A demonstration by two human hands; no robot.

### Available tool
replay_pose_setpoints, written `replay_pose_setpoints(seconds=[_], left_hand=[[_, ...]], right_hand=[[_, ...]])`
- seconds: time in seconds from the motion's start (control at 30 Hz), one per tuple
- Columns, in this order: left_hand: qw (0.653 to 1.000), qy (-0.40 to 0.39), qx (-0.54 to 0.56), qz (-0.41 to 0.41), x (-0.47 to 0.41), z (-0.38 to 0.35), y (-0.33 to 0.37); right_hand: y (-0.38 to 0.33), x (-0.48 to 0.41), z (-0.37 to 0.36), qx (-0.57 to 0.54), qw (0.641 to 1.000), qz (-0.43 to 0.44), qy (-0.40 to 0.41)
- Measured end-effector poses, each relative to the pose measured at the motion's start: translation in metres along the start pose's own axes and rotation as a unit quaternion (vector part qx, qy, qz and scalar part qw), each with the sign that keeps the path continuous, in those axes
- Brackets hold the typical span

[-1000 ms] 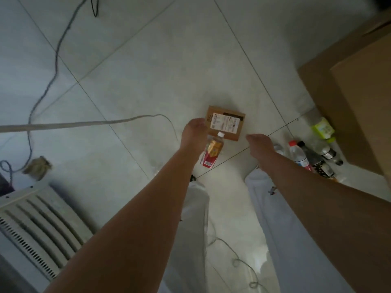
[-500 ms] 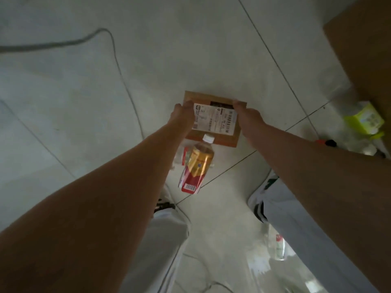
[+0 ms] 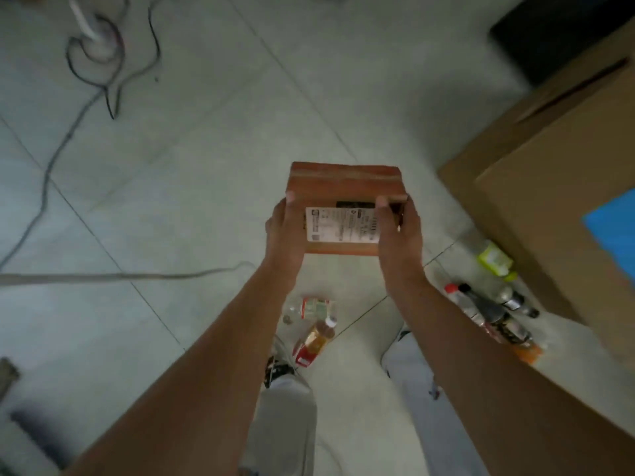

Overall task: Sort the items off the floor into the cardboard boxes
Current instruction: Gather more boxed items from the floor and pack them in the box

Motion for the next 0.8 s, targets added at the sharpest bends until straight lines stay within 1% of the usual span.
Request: replay_pose_setpoints(seconds=[0.07,0.2,0.27,0.37,0.43,0.53,0.7,0.8], left_hand=[[0.998,-0.023,-0.005,-0.064,0.031,-0.005,0.064],[0.981,-0.013,-0.015,-0.193,0.102,-0.027,0.181],[0.974,-0.028,-0.023,-0.222,0.129,-0.052,0.217],[0.966,-0.049,-0.077,-0.242,0.160,-0.104,0.255],[0.958,-0.080,-0.088,-0.262,0.181,-0.143,0.277],[0.944,-0.143,-0.092,-0.283,0.214,-0.201,0.297],[0.935,-0.200,-0.115,-0.268,0.242,-0.290,0.287],[0.933,-0.232,-0.117,-0.251,0.249,-0.352,0.275]], right_hand=[[-0.060,0.023,0.022,-0.024,0.999,0.025,0.020],[-0.146,0.065,0.085,-0.068,0.995,0.037,0.063],[-0.177,0.080,0.125,-0.092,0.989,0.052,0.100],[-0.210,0.093,0.188,-0.121,0.979,0.084,0.137],[-0.220,0.100,0.228,-0.137,0.974,0.095,0.152],[-0.216,0.111,0.283,-0.145,0.970,0.087,0.175],[-0.186,0.116,0.368,-0.134,0.965,0.065,0.215],[-0.171,0.104,0.422,-0.139,0.956,0.081,0.245]])
Point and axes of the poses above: each hand's wrist, its own x-axis away from the middle knuckle, its own z-axis out of the back of the hand, y = z × x, the point moved 8 cm from there along -x, towards the middle knuckle, and after that the axes turned 4 degrees about x, right-handed, at the moved point
